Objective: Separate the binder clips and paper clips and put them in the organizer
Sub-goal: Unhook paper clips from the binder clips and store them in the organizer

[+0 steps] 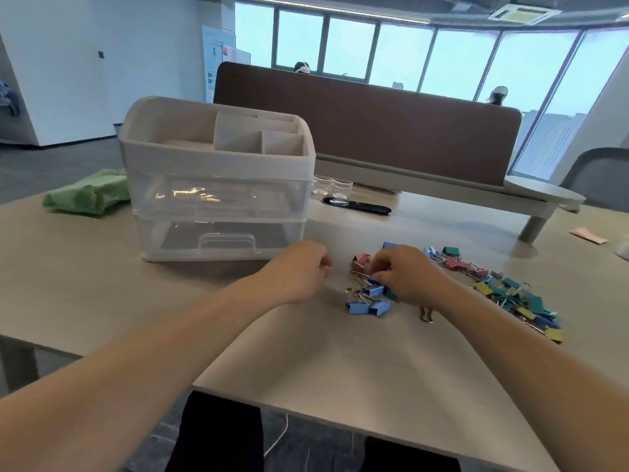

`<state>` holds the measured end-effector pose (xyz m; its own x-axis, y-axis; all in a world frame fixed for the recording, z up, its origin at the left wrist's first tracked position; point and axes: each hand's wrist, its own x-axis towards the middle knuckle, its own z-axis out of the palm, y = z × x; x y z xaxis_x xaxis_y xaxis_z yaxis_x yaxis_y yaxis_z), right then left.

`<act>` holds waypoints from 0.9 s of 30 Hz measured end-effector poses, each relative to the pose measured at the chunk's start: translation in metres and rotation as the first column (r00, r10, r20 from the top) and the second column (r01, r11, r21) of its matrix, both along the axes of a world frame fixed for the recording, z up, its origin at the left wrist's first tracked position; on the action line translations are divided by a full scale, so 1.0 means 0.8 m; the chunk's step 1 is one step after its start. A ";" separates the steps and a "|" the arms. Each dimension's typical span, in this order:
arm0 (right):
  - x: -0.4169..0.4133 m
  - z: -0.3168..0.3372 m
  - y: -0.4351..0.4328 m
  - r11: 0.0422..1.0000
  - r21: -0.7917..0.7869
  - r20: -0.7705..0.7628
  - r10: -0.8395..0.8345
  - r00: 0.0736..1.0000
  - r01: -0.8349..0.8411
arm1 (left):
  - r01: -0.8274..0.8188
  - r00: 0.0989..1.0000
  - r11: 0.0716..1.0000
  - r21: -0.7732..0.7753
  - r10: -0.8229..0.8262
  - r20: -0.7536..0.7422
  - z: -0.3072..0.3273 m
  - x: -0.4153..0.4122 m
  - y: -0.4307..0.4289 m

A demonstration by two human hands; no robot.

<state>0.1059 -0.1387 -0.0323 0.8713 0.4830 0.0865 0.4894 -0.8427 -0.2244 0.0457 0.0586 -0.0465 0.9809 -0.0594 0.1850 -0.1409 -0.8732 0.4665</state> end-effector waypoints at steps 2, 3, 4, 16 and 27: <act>0.000 -0.002 -0.009 1.000 0.011 0.011 -0.021 1.000 0.021 | 0.023 1.000 0.998 -0.065 -0.023 0.002 -0.001 0.003 -0.012; -0.002 -0.003 -0.013 1.000 0.014 0.016 -0.024 1.000 0.024 | 0.037 0.999 0.996 -0.082 -0.036 0.005 -0.002 0.005 -0.019; -0.003 -0.003 -0.019 0.999 0.020 0.019 -0.025 0.999 0.025 | 0.049 0.999 0.995 -0.090 -0.048 0.010 -0.002 0.007 -0.026; -0.019 0.004 -0.169 0.938 0.081 0.076 -0.343 0.936 0.337 | 0.279 0.958 0.949 -0.149 -0.287 -0.030 0.019 0.034 -0.174; -0.028 -0.023 -0.297 0.855 -0.040 0.014 -0.516 0.856 0.516 | 0.375 0.925 0.925 -0.057 -0.378 -0.033 0.017 0.067 -0.290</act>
<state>0.0837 -0.3765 -0.0504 0.9963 -0.0330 0.0798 -0.0179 -0.9828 -0.1836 0.0994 -0.1735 -0.0328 0.8951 -0.4179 0.1553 -0.4337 -0.7360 0.5199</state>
